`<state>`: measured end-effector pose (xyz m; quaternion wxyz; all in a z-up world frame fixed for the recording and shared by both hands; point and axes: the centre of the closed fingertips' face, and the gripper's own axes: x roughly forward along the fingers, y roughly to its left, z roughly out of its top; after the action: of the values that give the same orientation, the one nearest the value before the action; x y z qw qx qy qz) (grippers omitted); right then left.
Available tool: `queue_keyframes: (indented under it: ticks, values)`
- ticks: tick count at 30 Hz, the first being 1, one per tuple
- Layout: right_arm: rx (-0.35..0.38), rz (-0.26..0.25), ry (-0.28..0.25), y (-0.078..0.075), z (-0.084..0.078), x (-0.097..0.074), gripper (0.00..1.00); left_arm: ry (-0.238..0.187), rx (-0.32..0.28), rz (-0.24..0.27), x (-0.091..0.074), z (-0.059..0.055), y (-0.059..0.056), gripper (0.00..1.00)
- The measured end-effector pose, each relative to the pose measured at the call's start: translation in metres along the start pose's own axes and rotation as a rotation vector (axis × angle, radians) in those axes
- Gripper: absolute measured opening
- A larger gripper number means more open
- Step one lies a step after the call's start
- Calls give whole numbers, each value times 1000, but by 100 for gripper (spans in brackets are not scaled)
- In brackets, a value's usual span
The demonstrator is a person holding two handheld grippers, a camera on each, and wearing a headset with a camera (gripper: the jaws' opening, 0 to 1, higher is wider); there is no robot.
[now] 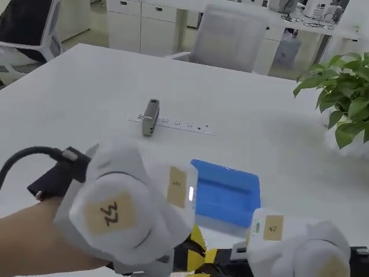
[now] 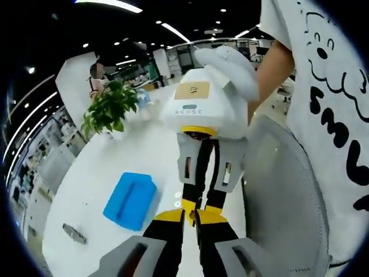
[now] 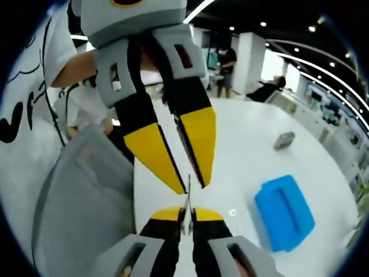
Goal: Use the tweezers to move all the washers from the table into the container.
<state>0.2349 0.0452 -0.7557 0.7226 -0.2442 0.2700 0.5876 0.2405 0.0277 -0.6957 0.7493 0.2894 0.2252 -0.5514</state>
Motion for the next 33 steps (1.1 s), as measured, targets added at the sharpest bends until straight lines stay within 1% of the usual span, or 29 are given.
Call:
queue_keyframes:
  ticks: [1,2,3,4,5,6,7,8,9,10,11,12,13,14,15,16,17,18,19,21,23,25,26,28,29,30,31,33]
  values:
    - [22,-2,-4,-1,0,1,3,-25,-78,9,-2,-2,0,14]
    - [56,-4,-10,-3,-1,2,3,-52,-131,34,-5,-3,3,17]
    - [73,-12,-13,-5,-2,4,2,-79,-179,85,-9,-5,9,20]
    - [85,-25,-13,-9,-4,5,2,-107,-220,157,-14,-11,16,25]
    - [100,-40,-21,-12,-5,5,2,-120,-250,203,-18,-17,19,30]
    - [130,-61,-40,-16,-4,6,2,-107,-293,271,-24,-31,23,36]
    - [150,-73,-47,-19,-4,5,2,-96,-322,333,-29,-42,27,46]
    - [160,-80,-50,-22,-5,5,2,-87,-360,386,-33,-53,29,52]
    - [172,-101,-57,-28,-5,5,2,-73,-383,422,-37,-64,30,56]
    - [177,-124,-63,-33,-5,5,2,-58,-427,488,-45,-79,32,58]
    - [184,-146,-74,-40,-5,4,2,-62,-464,527,-50,-87,32,60]
    - [200,-160,-88,-45,-4,4,3,-76,-514,584,-57,-95,33,63]
    - [235,-166,-104,-50,-2,4,3,-91,-553,624,-61,-100,34,68]
    - [260,-171,-115,-55,-1,5,3,-110,-600,678,-66,-106,34,73]
    - [267,-171,-127,-59,0,5,3,-120,-630,709,-67,-111,34,78]
    - [276,-169,-133,-63,0,6,3,-115,-660,734,-67,-117,33,84]
    - [287,-171,-135,-66,0,7,3,-94,-693,748,-63,-124,27,87]
    - [292,-187,-146,-74,1,9,3,-92,-698,759,-62,-127,25,88]
    - [291,-191,-148,-75,2,9,3,-87,-699,785,-61,-130,24,88]
    - [291,-209,-150,-83,2,12,3,-69,-676,801,-60,-130,21,90]
    - [275,-229,-156,-88,3,16,3,-58,-663,819,-60,-131,21,92]
    - [274,-241,-163,-93,3,21,3,-65,-664,828,-60,-132,23,92]
    - [279,-240,-168,-94,3,24,3,-78,-667,830,-60,-133,25,92]
    - [288,-242,-173,-96,1,29,3,-69,-682,824,-60,-135,24,92]
    - [290,-243,-174,-96,0,32,3,-68,-680,819,-59,-136,23,90]
    - [294,-246,-173,-97,-1,34,3,-55,-683,801,-57,-138,21,86]
    - [296,-261,-167,-98,-4,36,3,-41,-680,799,-55,-138,20,85]
    - [295,-281,-164,-101,-8,38,3,-24,-657,802,-54,-139,20,85]
